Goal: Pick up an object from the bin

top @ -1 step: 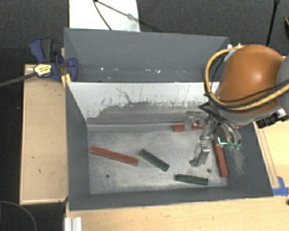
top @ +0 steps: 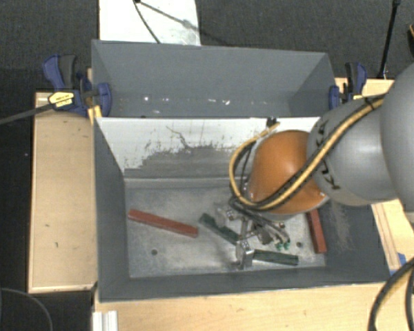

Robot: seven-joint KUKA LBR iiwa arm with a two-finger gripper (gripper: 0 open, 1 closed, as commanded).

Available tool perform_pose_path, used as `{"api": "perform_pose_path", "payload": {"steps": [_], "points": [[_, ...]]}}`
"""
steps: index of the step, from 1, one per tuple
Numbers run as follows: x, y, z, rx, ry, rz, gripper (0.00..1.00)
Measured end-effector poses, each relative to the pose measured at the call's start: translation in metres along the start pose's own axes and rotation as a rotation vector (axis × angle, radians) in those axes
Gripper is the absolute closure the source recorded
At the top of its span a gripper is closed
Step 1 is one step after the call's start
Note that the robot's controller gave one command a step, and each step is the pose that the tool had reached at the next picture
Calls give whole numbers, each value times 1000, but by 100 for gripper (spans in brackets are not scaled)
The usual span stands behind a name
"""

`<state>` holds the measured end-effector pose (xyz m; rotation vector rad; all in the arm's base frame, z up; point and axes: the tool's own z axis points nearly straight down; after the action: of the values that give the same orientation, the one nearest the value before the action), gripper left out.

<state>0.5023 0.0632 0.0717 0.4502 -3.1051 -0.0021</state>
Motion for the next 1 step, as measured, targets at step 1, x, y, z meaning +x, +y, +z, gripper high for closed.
{"api": "perform_pose_path", "payload": {"steps": [1], "points": [[-11,-81,1,6,-7,-169,0]]}}
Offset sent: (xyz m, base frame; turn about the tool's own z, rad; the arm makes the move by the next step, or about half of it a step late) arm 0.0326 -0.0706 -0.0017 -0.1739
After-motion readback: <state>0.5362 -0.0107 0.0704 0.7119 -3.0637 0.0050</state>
